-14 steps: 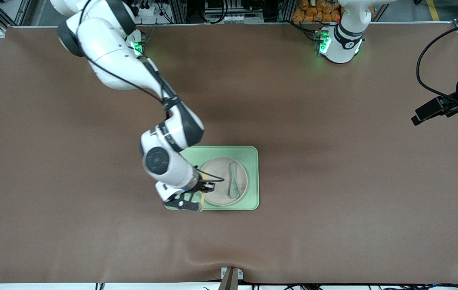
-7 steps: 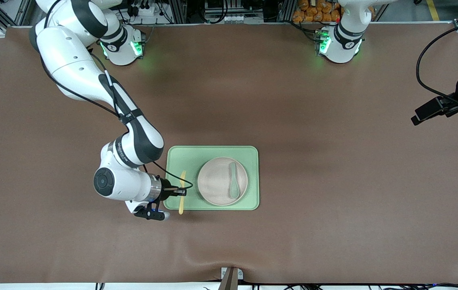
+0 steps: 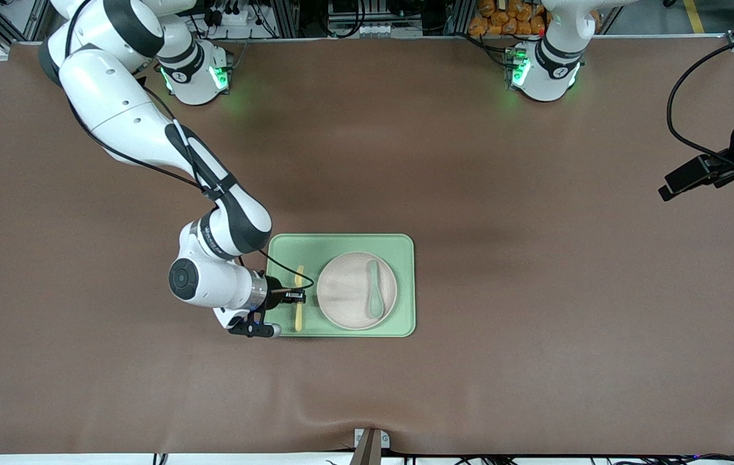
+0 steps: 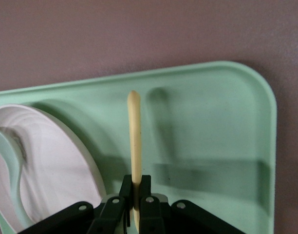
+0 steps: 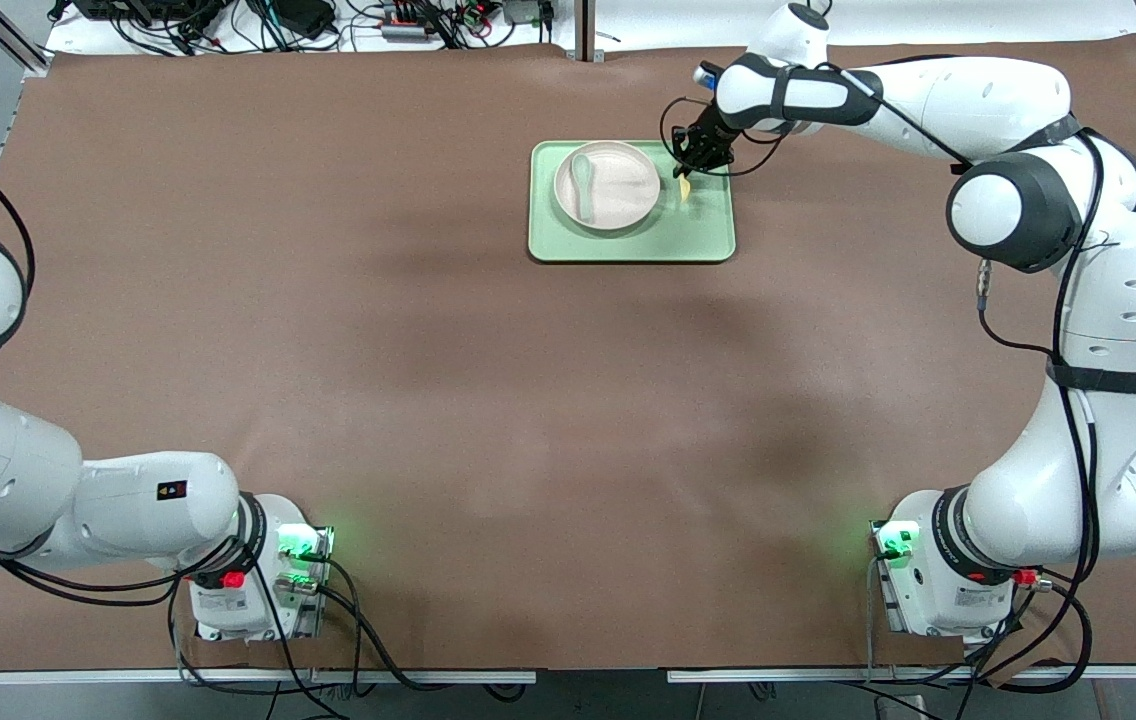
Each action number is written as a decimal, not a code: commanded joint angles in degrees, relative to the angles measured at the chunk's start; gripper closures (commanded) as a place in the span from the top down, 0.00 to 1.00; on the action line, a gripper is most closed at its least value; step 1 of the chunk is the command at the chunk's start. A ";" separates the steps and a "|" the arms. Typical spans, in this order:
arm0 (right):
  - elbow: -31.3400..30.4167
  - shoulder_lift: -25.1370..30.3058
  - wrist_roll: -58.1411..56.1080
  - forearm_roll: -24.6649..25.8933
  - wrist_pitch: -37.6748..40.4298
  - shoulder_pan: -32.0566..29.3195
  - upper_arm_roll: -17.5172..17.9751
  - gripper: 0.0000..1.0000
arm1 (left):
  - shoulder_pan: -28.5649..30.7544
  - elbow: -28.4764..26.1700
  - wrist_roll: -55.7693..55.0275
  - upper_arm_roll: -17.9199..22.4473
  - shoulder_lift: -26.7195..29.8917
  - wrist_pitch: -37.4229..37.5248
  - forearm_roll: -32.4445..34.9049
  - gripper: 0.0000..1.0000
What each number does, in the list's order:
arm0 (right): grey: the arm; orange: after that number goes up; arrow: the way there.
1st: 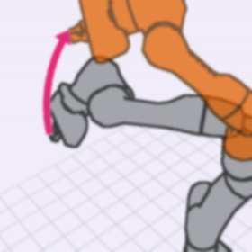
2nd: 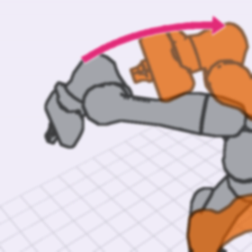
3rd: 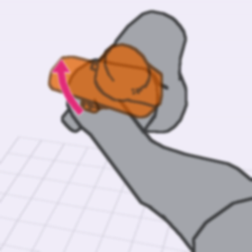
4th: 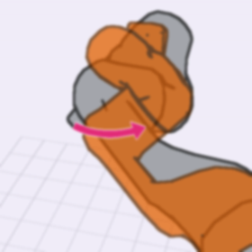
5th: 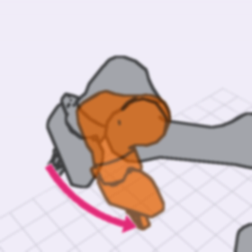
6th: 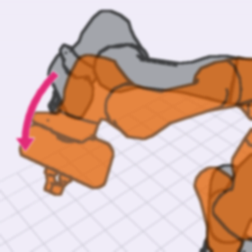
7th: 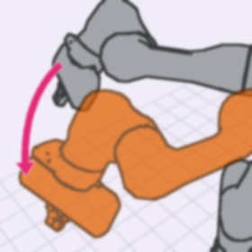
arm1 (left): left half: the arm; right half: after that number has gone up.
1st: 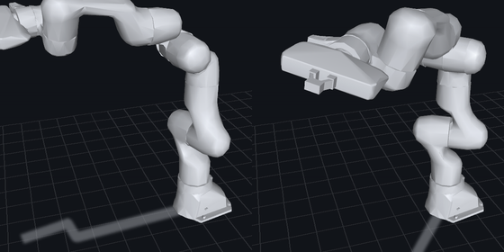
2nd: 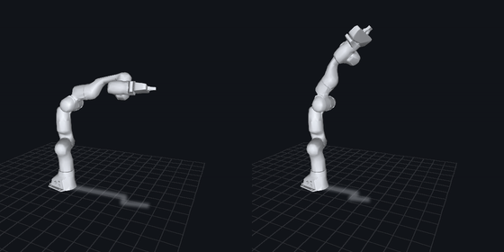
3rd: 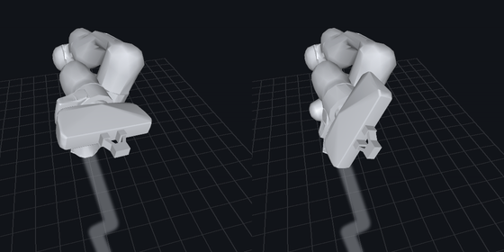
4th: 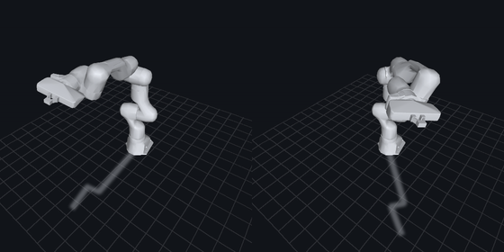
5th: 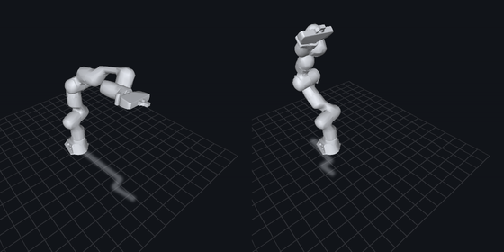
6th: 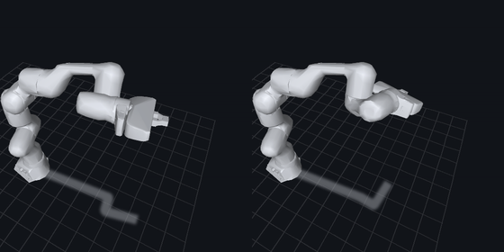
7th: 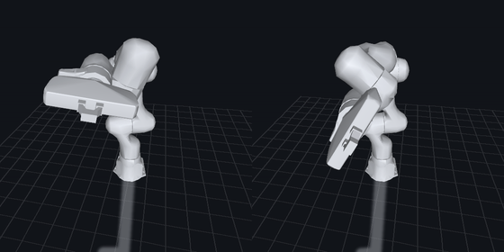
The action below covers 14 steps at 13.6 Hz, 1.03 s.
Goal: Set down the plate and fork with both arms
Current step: 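Set the fork on the tray beside the plate, open the right gripper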
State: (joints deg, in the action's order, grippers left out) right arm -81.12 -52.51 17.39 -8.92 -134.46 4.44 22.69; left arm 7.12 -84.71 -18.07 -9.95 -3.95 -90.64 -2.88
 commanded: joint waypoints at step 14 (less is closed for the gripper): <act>-2.13 5.14 -6.14 0.21 3.04 -3.56 2.01 1.00 | -0.26 -0.81 0.93 -0.42 2.28 1.69 1.21 1.00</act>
State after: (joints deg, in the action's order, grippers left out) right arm -85.05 -48.64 12.31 -8.86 -134.36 2.09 23.74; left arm 6.99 -84.71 -18.07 -10.18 -3.20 -89.78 -2.88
